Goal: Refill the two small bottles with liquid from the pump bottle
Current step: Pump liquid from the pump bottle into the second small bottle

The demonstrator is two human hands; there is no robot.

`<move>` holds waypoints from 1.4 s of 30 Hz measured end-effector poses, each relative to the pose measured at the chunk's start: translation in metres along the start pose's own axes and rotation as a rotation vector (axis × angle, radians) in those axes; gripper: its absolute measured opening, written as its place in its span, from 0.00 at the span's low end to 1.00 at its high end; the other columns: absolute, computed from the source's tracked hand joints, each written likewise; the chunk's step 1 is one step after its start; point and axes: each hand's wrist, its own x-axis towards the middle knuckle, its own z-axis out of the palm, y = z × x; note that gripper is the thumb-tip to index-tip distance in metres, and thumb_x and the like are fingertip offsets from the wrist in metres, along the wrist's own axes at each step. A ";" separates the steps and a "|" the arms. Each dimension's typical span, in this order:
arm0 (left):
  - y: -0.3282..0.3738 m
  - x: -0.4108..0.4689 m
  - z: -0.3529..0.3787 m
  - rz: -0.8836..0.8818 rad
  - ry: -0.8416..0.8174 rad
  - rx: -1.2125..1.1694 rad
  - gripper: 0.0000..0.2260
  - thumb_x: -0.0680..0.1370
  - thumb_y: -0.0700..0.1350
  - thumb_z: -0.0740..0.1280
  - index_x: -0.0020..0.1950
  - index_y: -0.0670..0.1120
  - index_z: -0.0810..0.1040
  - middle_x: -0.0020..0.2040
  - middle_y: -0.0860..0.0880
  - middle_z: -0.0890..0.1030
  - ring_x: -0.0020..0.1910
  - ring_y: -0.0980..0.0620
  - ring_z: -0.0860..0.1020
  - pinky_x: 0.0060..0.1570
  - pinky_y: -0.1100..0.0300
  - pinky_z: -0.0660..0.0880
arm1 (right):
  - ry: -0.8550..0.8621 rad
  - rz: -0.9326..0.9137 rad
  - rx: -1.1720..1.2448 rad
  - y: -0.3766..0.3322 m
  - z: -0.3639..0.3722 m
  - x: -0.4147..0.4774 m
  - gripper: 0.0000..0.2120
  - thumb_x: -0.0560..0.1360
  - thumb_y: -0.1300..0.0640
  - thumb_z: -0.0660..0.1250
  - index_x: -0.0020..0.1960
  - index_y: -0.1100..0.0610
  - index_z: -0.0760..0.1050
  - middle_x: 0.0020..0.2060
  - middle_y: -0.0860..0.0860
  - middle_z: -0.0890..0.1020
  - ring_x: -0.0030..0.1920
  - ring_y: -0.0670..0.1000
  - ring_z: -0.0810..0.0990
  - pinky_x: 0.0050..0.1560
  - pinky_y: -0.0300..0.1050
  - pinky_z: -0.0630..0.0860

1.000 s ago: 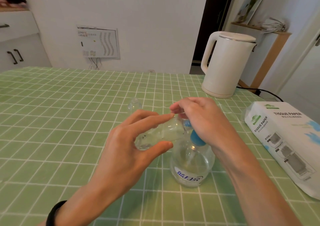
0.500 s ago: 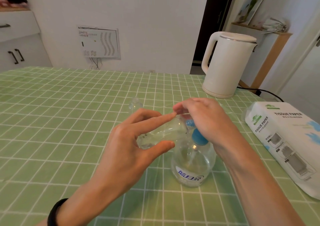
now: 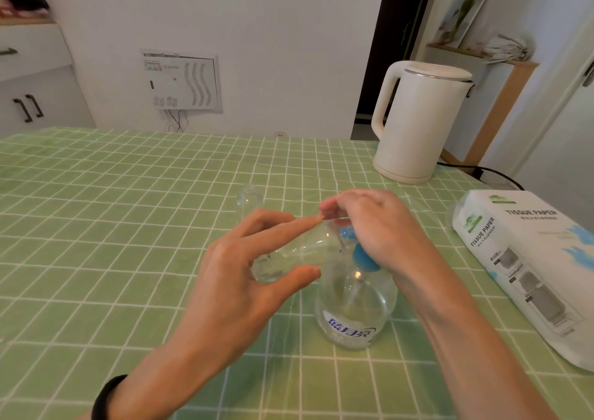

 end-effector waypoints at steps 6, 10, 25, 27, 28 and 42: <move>0.001 0.000 0.000 0.002 0.010 0.002 0.24 0.71 0.54 0.77 0.66 0.62 0.82 0.56 0.60 0.82 0.59 0.60 0.80 0.59 0.72 0.72 | 0.023 -0.030 0.035 -0.003 0.002 0.002 0.16 0.83 0.56 0.61 0.46 0.49 0.87 0.44 0.41 0.88 0.50 0.41 0.85 0.48 0.38 0.76; -0.003 -0.001 0.003 -0.018 0.009 0.002 0.24 0.71 0.51 0.78 0.66 0.62 0.82 0.57 0.60 0.82 0.60 0.58 0.80 0.60 0.69 0.74 | 0.005 0.052 0.063 0.001 0.003 0.000 0.19 0.81 0.62 0.58 0.47 0.50 0.87 0.44 0.42 0.88 0.52 0.43 0.85 0.52 0.41 0.78; -0.005 -0.001 0.003 -0.005 0.013 0.033 0.23 0.72 0.55 0.78 0.67 0.63 0.82 0.56 0.61 0.82 0.60 0.60 0.80 0.59 0.71 0.72 | 0.026 0.024 0.091 0.002 0.003 0.001 0.19 0.81 0.61 0.59 0.46 0.50 0.87 0.45 0.42 0.89 0.52 0.43 0.85 0.53 0.41 0.78; -0.005 -0.002 0.004 -0.018 0.009 0.017 0.22 0.73 0.55 0.79 0.66 0.63 0.81 0.57 0.62 0.82 0.60 0.60 0.80 0.59 0.72 0.72 | 0.017 0.026 0.077 0.004 0.004 -0.001 0.19 0.81 0.62 0.59 0.46 0.50 0.87 0.44 0.42 0.88 0.52 0.41 0.85 0.53 0.40 0.77; -0.005 -0.003 0.005 -0.019 0.005 0.009 0.22 0.73 0.55 0.79 0.66 0.64 0.81 0.57 0.63 0.82 0.59 0.59 0.81 0.58 0.72 0.72 | 0.020 0.015 0.071 0.005 0.004 -0.001 0.19 0.81 0.62 0.58 0.46 0.50 0.87 0.45 0.42 0.88 0.53 0.42 0.85 0.54 0.40 0.77; -0.001 0.002 0.000 0.017 -0.005 0.084 0.24 0.72 0.53 0.76 0.68 0.62 0.81 0.57 0.61 0.81 0.61 0.60 0.80 0.60 0.71 0.72 | 0.019 0.036 0.075 0.001 0.002 0.001 0.18 0.82 0.59 0.60 0.46 0.50 0.88 0.41 0.40 0.88 0.48 0.38 0.84 0.43 0.34 0.73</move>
